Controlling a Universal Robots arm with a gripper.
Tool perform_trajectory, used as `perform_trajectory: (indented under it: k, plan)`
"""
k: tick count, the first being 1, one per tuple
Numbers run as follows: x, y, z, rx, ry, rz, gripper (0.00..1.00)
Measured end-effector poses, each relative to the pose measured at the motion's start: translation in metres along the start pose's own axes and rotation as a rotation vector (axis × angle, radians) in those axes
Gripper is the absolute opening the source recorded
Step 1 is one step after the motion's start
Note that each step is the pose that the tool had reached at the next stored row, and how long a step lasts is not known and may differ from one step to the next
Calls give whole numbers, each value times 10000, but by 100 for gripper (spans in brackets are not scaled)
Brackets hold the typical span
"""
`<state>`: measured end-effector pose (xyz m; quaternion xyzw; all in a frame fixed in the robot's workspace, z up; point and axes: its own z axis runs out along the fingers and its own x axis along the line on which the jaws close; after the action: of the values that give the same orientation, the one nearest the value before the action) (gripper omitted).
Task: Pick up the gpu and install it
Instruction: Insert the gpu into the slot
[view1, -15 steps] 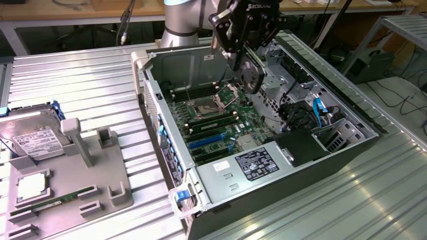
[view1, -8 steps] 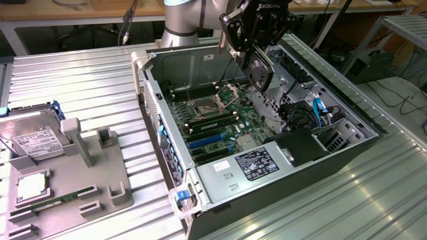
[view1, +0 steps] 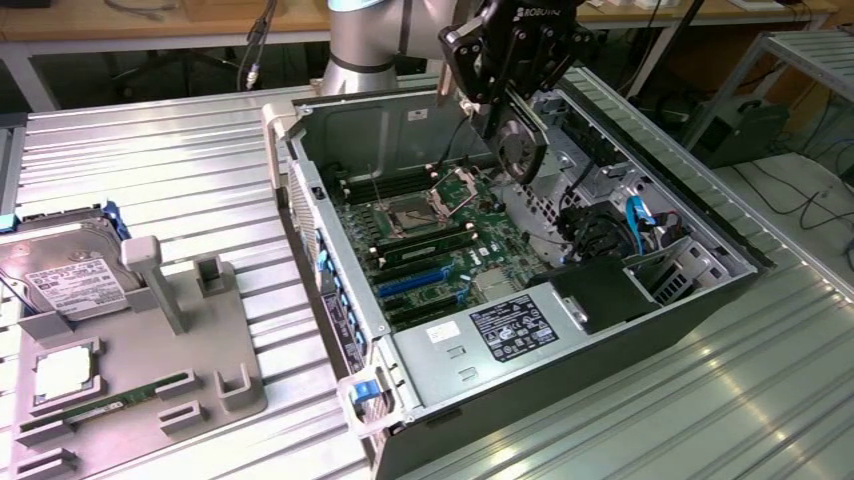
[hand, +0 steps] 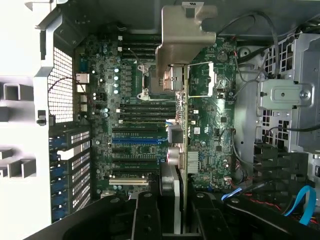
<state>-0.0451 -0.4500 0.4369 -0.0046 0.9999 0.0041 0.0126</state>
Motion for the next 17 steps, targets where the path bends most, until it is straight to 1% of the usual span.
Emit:
perform_trajectory:
  k: [4,7,12,13,15,17]
  plan:
    - [0,0,0,-3,0,-63,28]
    - [0,0,0,-10,3,-387,28]
    - [0,0,0,-33,11,-1311,28]
    - [0,0,0,-39,12,-1548,28]
    - [0,0,0,-56,18,-2222,28]
    - [0,0,0,-66,21,-2584,28]
